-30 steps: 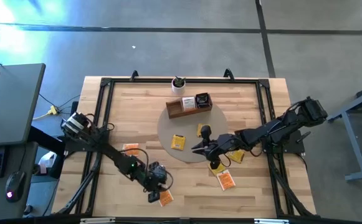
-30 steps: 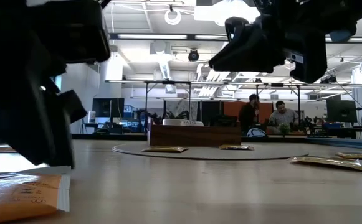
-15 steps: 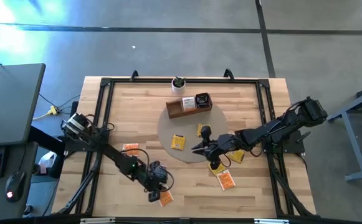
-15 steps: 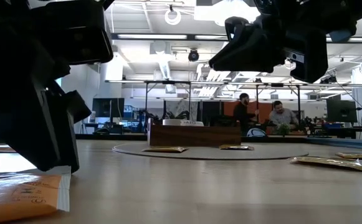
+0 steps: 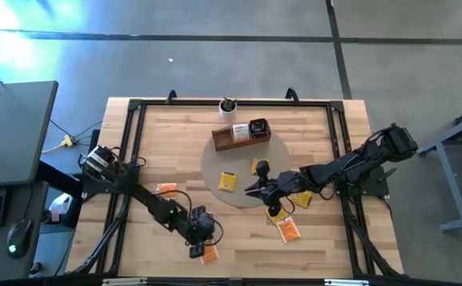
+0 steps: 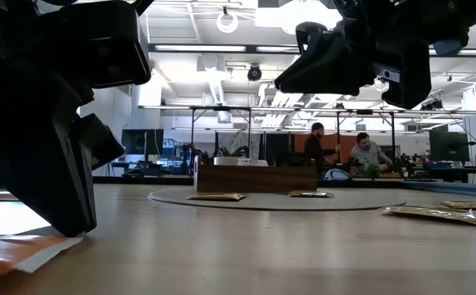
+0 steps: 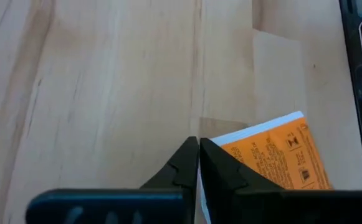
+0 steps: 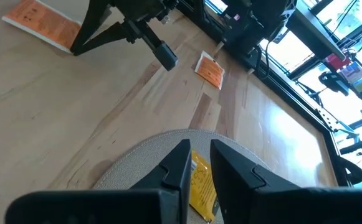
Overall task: Pick & Place Tea
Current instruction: Put the bottom orange tea bag into the middle section of the wooden organizer
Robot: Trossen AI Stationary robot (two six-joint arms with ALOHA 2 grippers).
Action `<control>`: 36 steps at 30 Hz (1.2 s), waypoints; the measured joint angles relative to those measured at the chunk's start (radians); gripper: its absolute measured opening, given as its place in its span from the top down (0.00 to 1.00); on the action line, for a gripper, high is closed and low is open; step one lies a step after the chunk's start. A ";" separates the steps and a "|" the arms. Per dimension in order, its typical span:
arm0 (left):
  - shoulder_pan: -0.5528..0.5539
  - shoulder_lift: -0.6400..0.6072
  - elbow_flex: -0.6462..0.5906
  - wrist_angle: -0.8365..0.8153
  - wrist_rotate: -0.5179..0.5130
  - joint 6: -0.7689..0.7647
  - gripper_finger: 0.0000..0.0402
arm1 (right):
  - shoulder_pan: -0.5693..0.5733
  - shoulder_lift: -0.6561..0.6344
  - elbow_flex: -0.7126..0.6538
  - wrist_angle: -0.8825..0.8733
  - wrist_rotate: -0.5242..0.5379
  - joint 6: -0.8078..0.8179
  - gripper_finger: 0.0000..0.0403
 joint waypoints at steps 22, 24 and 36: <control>0.101 -0.095 0.444 -0.330 -0.262 0.964 1.00 | -0.001 0.000 0.000 0.125 -0.362 0.192 0.70; 0.099 -0.094 0.466 -0.340 -0.254 1.035 1.00 | 0.000 0.000 0.000 0.121 -0.366 0.208 0.66; 0.102 -0.095 0.487 -0.262 -0.139 1.410 1.00 | -0.078 0.039 0.000 0.213 -0.592 0.397 0.53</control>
